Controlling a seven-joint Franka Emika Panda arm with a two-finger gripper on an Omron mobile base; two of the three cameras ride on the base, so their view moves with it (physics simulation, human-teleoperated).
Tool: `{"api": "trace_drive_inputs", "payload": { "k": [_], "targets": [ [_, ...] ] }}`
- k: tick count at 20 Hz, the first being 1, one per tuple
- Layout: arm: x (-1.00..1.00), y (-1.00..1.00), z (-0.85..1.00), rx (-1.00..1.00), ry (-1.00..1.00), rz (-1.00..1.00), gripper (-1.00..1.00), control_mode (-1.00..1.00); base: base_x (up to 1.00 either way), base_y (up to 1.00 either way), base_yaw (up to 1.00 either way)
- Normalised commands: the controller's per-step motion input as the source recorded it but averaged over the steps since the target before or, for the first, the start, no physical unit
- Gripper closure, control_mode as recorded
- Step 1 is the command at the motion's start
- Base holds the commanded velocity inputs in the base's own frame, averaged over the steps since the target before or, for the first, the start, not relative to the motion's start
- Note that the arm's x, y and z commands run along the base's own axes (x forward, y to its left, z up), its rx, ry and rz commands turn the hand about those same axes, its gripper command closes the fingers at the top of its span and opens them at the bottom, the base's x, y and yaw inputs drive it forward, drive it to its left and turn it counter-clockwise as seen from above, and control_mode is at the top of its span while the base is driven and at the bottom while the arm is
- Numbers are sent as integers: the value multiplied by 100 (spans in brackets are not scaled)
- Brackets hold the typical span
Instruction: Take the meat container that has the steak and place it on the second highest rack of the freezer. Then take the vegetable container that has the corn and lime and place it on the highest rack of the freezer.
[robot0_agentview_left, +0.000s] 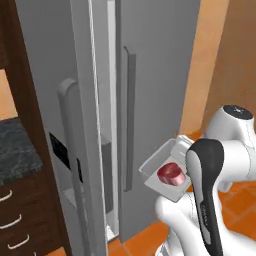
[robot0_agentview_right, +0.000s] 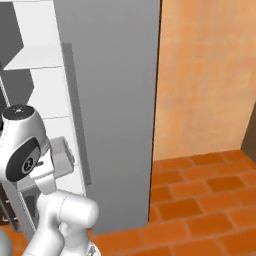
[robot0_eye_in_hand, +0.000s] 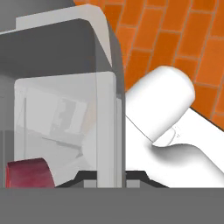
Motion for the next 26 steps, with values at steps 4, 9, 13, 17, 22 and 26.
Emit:
{"api": "trace_drive_inputs", "payload": {
  "k": [4,9,13,17,22,26],
  "targets": [
    [0,0,0,0,0,0,100,100,47,-57,58],
    [0,0,0,0,0,0,100,100,52,-47,53],
    [0,0,0,0,0,0,100,100,72,-5,28],
    [0,0,0,0,0,0,100,100,61,0,14],
    [0,0,0,0,0,0,100,100,7,6,5],
    [0,0,0,0,0,0,100,100,0,15,0]
  ]
}}
